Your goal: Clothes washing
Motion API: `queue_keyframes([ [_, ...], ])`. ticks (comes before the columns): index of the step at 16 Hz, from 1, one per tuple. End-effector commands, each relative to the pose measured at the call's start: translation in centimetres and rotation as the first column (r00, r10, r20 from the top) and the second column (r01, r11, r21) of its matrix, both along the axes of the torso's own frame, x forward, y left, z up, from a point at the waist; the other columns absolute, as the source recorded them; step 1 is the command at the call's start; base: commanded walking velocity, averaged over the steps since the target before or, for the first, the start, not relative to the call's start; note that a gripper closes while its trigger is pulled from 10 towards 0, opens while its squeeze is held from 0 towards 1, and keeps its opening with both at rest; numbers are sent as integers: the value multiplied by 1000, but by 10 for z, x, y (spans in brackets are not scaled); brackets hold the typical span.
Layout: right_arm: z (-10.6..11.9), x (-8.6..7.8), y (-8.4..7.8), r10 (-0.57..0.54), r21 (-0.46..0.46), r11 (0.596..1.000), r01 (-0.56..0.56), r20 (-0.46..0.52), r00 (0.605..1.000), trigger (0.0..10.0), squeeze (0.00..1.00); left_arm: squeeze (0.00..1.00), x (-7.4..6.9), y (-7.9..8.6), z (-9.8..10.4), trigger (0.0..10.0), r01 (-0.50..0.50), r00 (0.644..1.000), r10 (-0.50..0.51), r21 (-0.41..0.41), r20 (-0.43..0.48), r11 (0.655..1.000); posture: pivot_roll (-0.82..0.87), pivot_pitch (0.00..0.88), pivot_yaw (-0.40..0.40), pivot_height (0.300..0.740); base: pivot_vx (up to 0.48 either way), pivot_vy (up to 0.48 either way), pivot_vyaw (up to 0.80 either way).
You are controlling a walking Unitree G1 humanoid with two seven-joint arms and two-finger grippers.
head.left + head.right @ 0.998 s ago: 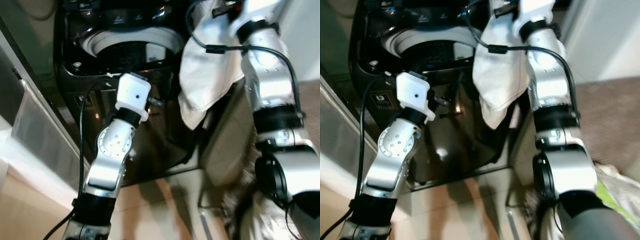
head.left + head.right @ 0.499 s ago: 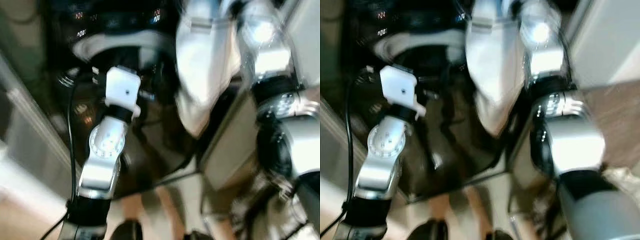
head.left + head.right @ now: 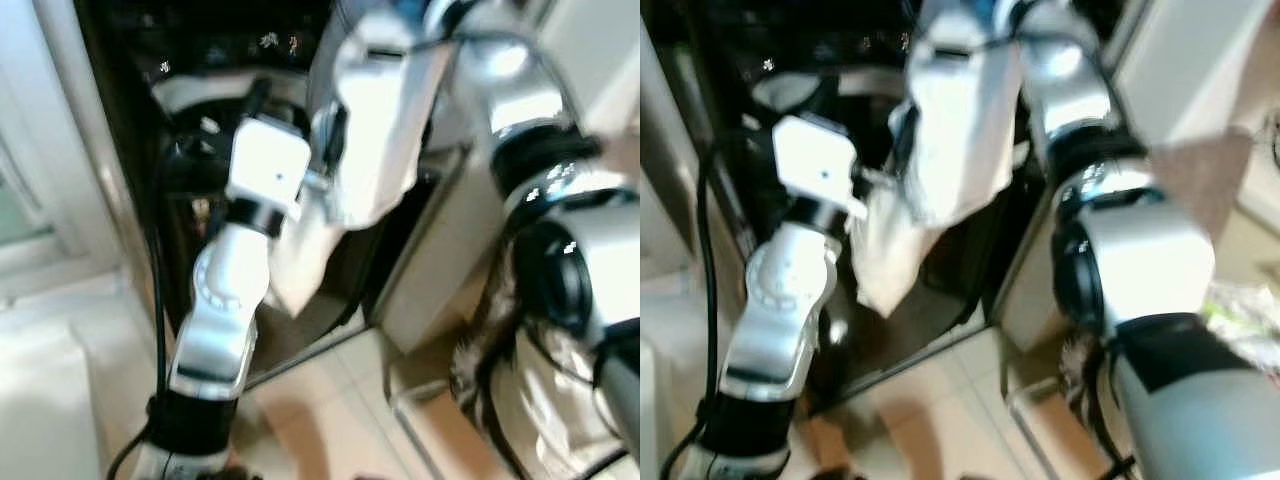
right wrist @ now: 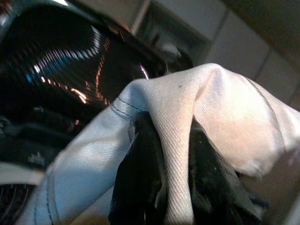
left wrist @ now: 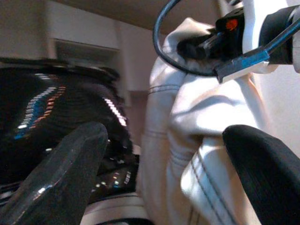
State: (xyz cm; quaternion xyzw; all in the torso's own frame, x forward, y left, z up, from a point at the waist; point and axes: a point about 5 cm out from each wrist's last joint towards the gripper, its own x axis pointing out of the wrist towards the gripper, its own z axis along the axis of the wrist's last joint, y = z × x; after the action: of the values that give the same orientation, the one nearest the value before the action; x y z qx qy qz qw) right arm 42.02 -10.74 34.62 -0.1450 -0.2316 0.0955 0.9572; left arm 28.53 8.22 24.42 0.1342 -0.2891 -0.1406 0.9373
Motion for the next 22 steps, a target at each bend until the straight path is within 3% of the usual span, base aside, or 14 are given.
queue_keyframes([
  [1,-6,1,-21,-42,53,998,43,-8,999,10000,0,0,0,2,-11,10000,7,999,-4,73,-42,997,98,0,-80,740,349,-326,0],
  [5,-21,2,-25,12,176,984,-2,-57,998,10000,0,0,6,-1,-12,10000,-4,997,7,47,-71,999,66,0,-63,740,373,-294,100],
  [6,-25,2,-22,11,123,992,-3,-64,998,10000,0,0,7,-2,-14,10000,2,996,1,36,-86,999,64,0,-62,740,0,0,600],
  [13,-44,-3,-8,129,109,986,-122,-60,990,10000,0,0,12,3,-28,10000,-78,986,81,31,-148,997,76,0,-85,740,0,0,525],
  [19,-41,-3,-13,130,130,984,-122,-54,990,10000,0,0,14,3,-38,10000,-88,978,98,64,-183,994,72,0,-77,740,0,0,470],
  [20,-42,-3,-13,131,137,983,-122,-57,990,10000,0,0,16,7,-42,10000,-102,971,105,28,-213,994,70,0,-77,740,0,0,456],
  [22,-45,-3,-12,133,142,982,-123,-64,989,10000,0,0,17,11,-48,10000,-131,964,139,48,-227,990,69,0,-79,740,0,-480,438],
])
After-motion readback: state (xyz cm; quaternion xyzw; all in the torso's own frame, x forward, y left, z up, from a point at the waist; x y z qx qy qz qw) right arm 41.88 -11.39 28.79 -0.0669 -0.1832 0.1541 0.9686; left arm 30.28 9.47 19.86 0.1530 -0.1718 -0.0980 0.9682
